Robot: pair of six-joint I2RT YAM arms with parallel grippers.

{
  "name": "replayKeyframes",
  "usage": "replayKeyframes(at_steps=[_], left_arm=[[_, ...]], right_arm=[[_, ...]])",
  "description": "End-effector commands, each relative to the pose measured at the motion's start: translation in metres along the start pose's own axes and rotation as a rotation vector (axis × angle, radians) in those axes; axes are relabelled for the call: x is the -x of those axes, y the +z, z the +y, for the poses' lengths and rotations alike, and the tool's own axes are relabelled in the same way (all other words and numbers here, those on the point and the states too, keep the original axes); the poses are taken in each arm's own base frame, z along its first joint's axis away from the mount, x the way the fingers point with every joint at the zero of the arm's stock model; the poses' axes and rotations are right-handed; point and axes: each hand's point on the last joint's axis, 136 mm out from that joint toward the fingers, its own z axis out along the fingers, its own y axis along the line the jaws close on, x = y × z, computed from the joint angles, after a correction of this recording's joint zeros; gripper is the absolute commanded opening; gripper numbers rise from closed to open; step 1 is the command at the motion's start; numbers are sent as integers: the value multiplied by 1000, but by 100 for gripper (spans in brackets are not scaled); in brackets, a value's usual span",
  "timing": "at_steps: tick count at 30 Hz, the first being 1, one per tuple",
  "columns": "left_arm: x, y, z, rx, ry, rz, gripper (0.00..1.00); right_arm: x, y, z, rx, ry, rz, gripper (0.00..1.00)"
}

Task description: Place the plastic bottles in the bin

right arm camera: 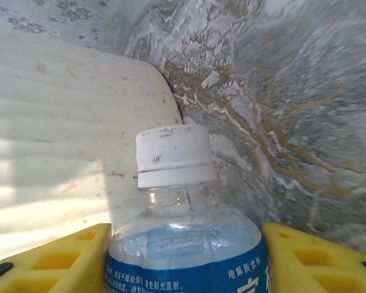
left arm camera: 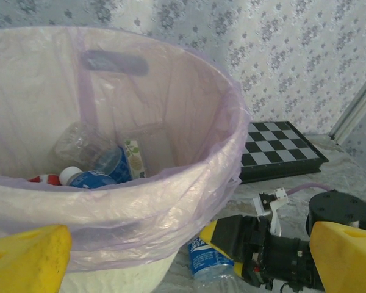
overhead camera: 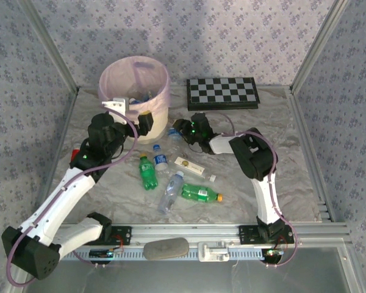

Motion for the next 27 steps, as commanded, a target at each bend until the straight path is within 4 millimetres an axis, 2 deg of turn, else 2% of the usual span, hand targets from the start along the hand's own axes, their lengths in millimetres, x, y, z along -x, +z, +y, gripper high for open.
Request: replayKeyframes(at_steps=[1, 9, 11, 16, 19, 22, 27], left_arm=[[24, -1, -27, -119, -20, -42, 100], [14, 9, -85, -301, 79, 23, 100], [7, 15, -99, -327, 103, 50, 100], [-7, 32, -120, -364, 84, 97, 100], [-15, 42, -129, -380, 65, 134, 100], [-21, 50, -137, -398, 44, 164, 100], [-26, 55, -157, -470, 22, 191, 100]], right_arm=[[26, -36, 43, 128, -53, -48, 50], [57, -104, 78, 200, -155, -136, 49], [65, -123, 93, 224, -197, -179, 49], [75, -170, 139, 278, -339, -288, 49], [74, -197, 164, 300, -434, -358, 49], [64, -220, 184, 324, -523, -414, 49], [48, -241, 202, 334, -636, -481, 50]])
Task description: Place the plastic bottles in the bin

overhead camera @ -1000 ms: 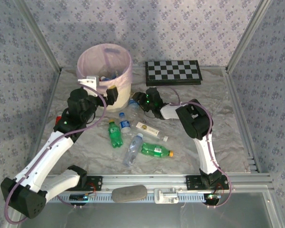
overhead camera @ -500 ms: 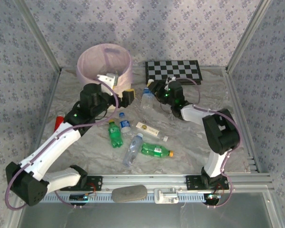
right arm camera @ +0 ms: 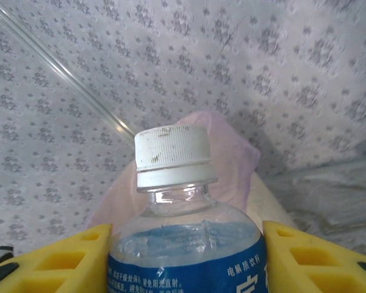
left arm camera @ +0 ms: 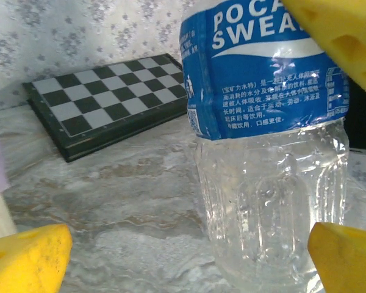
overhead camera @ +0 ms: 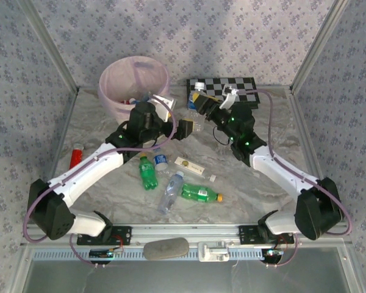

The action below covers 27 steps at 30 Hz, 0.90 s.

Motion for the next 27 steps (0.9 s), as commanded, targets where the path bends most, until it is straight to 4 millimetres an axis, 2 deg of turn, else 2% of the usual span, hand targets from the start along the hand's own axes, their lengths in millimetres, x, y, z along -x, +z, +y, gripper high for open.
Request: replayKeyframes(at_steps=[1, 8, 15, 20, 27], left_arm=[[25, 1, -24, -91, -12, -54, 100], [24, 5, -40, -174, -44, -50, 100], [19, 11, -46, -219, -85, -39, 99], [19, 14, -50, -249, -109, -56, 94], [12, 16, -66, -351, -69, -51, 93]], right_arm=[[-2, -9, 12, -5, -119, -20, 50], [-6, -15, 31, 40, -178, -41, 50], [0, -20, 35, 55, -166, -85, 50], [4, -24, 32, 45, -137, -121, 49], [14, -31, 19, 11, -79, -176, 49]])
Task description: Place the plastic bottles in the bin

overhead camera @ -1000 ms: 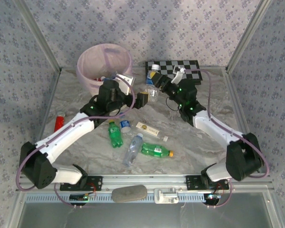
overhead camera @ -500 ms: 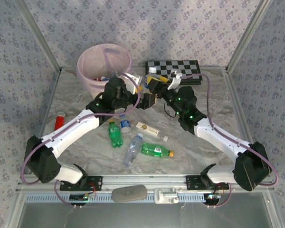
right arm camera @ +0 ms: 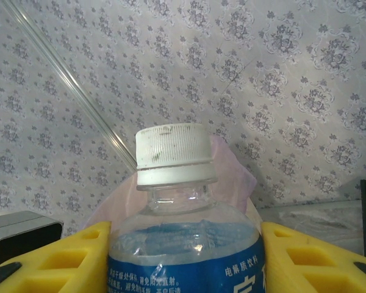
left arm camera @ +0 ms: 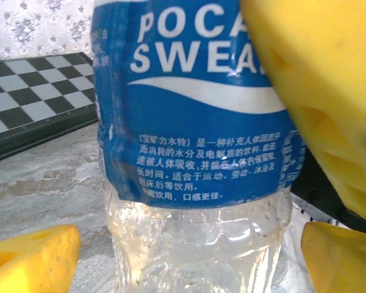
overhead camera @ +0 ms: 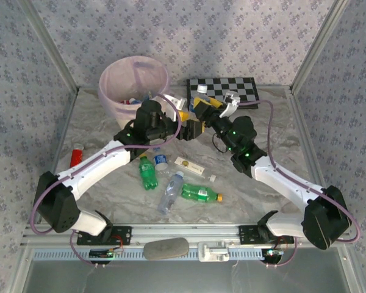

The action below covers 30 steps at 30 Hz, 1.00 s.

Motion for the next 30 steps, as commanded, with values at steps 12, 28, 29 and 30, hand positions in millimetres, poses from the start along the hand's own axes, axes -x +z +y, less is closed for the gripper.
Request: replayKeyframes(at_steps=[12, 28, 29, 30], left_arm=[[-14, 10, -16, -116, 80, 41, 85], [0, 28, 1, -38, 95, 23, 74], [0, 28, 2, -33, 95, 21, 70], [1, 27, 3, -26, 95, 18, 67]], right_arm=[[21, -6, -12, -11, 88, -70, 49], [11, -3, -7, 24, 147, -39, 49], [10, -4, -7, 24, 148, -37, 49], [9, -4, -8, 21, 147, -36, 49]])
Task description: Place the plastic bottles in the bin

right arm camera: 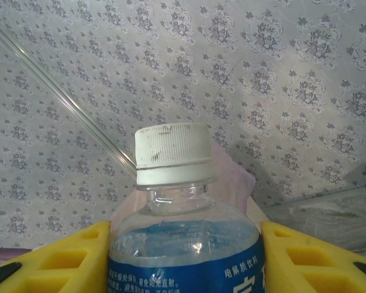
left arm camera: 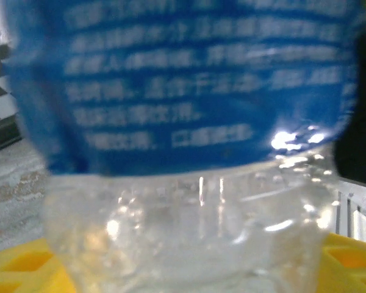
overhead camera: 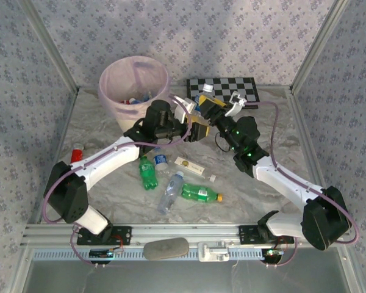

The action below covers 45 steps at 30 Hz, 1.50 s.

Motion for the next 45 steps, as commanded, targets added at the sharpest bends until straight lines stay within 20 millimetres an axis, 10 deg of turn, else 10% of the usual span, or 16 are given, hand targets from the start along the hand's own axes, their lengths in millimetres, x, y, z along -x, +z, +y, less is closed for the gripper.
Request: replayKeyframes(at_steps=[1, 9, 21, 35, 45], left_arm=[[22, -4, 1, 29, 26, -57, 65], [26, -16, 9, 90, 40, -78, 56], [45, -53, 39, 240, 53, -127, 55], [125, -165, 99, 666, 135, -263, 54], [123, -224, 171, 893, -3, -276, 54]], right_arm=[[2, -2, 6, 29, 20, -15, 50], [6, -2, -6, -9, 64, -20, 80], [25, -21, -43, -103, 100, -50, 89], [-53, -45, -148, -507, 22, 270, 99], [-87, -39, -154, -523, -16, 472, 99]])
